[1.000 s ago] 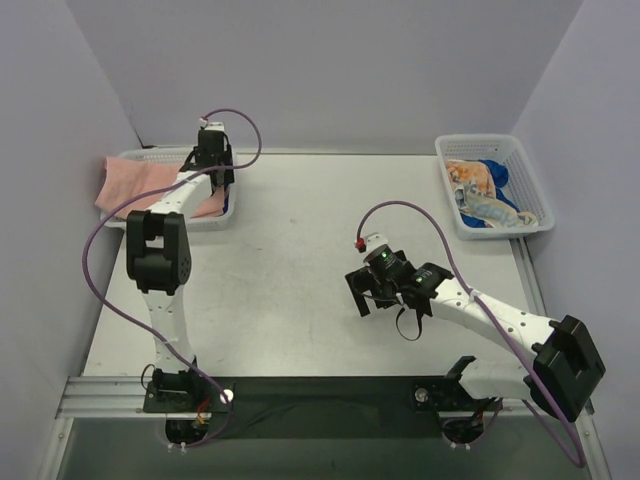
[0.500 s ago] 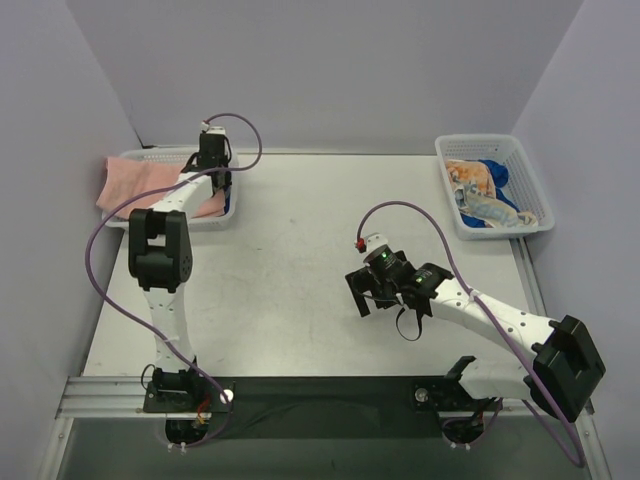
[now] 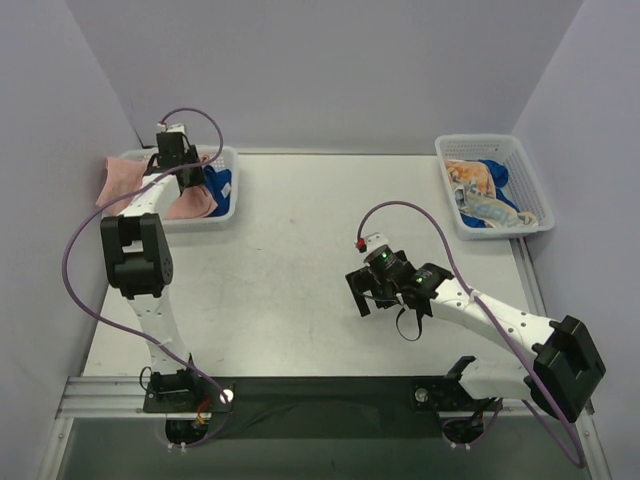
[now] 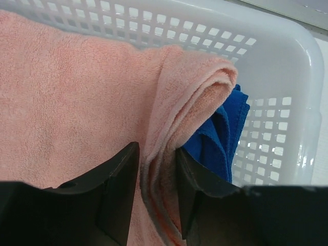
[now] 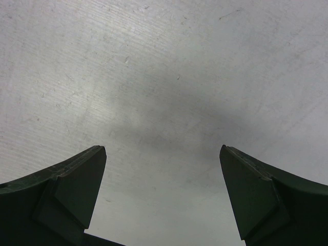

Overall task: Fold and stack the towels
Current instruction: Neatly place the folded towel into the bin

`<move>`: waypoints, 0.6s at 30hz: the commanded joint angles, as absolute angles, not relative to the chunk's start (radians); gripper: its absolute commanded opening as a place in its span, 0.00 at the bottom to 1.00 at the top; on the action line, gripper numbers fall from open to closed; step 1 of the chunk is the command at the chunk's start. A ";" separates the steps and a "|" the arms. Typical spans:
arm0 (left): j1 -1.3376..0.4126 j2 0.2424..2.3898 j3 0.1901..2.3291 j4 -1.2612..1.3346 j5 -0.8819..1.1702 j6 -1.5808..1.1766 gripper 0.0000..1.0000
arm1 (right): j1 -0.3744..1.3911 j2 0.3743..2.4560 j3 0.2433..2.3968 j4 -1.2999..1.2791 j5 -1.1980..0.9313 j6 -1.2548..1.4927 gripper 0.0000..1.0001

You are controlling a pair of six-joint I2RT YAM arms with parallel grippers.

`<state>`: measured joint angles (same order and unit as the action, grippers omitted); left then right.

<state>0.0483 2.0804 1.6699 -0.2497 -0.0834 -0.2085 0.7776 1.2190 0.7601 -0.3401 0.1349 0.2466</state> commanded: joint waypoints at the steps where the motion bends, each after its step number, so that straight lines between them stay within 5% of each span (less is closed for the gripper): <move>1: 0.074 2.025 1.657 -0.207 0.027 -0.252 0.46 | 0.770 1.207 0.762 -0.337 0.158 0.255 1.00; 8: 0.094 2.023 1.629 -0.172 0.169 -0.290 0.55 | 0.770 1.203 0.759 -0.337 0.156 0.256 1.00; 18: 0.101 2.011 1.606 -0.140 0.265 -0.324 0.52 | 0.770 1.193 0.753 -0.337 0.155 0.255 1.00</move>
